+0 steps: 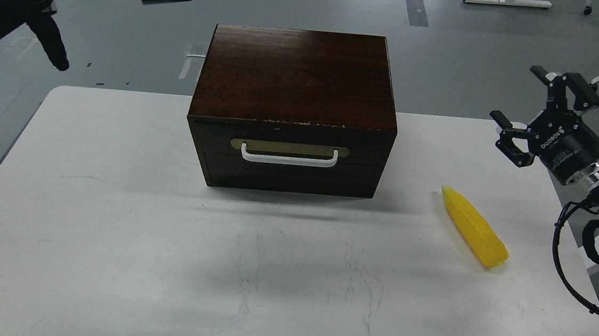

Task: Put corn in drawer with both arms
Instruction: 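Move the left gripper toward the white drawer handle of the wooden box, then hook the left gripper onto the white drawer handle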

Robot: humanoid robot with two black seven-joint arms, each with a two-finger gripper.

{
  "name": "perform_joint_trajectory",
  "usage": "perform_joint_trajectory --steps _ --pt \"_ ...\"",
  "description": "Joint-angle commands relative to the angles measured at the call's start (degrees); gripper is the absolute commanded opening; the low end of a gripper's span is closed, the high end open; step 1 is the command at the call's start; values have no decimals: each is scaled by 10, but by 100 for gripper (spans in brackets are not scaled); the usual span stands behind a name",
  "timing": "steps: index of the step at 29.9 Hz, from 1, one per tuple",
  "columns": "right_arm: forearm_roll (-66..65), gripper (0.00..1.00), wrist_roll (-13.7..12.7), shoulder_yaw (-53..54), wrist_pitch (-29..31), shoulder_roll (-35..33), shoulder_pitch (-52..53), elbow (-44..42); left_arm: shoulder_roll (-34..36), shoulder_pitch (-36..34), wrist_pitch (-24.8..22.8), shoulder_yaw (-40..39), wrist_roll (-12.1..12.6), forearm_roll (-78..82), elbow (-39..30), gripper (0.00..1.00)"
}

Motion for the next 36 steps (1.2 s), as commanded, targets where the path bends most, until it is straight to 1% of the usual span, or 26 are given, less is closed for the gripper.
perform_joint_trajectory --steps 1,2,3,5,6,7,11,17,26,36 --pt "0 100 0 0 0 0 0 0 -29 -68 0 75 0 96 -5 98" --pt "0 100 0 0 0 0 0 0 -36 -87 0 99 0 111 -4 98" --pt "0 100 0 0 0 0 0 0 -50 -121 0 151 0 139 -4 98" --pt "0 100 0 0 -1 0 0 0 -71 -161 0 213 0 176 -3 98" --pt "0 100 0 0 -1 -1 0 0 -83 -178 0 240 0 191 -3 98" --pt "-1 100 0 0 -2 -2 0 0 -88 -184 0 249 0 198 -3 98" --pt "-1 100 0 0 -5 -6 0 0 -118 -193 0 277 0 218 2 98" --pt "-1 100 0 0 -9 -5 0 0 -147 -207 0 340 0 244 -8 98" --pt "-1 100 0 0 -10 -6 0 0 -191 -198 0 355 0 324 -11 98" --pt "0 100 0 1 -10 -7 -1 0 -197 -191 0 412 0 374 -11 98"
